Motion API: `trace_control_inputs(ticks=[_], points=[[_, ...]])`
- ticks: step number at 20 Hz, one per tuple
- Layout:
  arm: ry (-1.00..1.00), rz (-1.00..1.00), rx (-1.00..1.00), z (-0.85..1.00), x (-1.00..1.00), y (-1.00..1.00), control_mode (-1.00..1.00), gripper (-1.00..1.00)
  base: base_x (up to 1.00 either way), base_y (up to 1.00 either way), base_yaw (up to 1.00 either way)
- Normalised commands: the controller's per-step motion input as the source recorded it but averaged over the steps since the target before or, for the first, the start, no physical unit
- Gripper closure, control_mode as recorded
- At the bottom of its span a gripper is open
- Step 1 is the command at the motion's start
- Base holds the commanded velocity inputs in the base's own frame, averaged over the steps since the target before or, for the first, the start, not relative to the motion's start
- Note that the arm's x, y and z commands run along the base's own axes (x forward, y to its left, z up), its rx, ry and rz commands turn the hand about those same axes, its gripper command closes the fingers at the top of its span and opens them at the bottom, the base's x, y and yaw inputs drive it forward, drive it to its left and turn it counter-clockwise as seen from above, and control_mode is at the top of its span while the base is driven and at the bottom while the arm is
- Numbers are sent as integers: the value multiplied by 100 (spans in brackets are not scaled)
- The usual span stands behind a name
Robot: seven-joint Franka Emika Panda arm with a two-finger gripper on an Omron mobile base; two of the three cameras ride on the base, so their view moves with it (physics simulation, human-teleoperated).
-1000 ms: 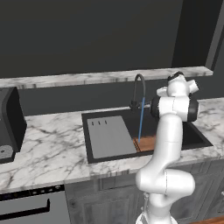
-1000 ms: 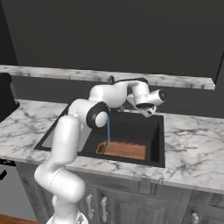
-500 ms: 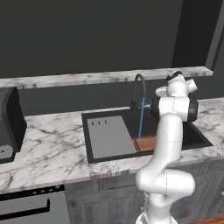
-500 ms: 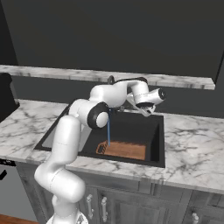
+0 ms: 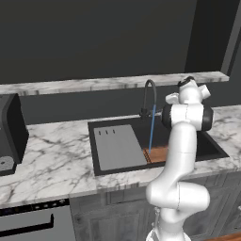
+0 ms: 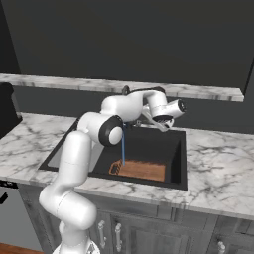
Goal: Turn on the sink faucet with hot water and rinse the cutting board for ten seconds, then turn off the faucet. Push the cutting board to reach the water if necessary.
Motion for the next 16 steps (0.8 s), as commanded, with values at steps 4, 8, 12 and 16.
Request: trace_control_inputs(ticks=[4,8,12,16], points=[[0,2,0,0,0,11,-100,100,0,0,0],[1,1,0,0,0,0,-100,100,0,0,0],[0,0,0,0,0,0,-100,100,0,0,0],[0,0,0,0,0,0,-100,100,0,0,0]])
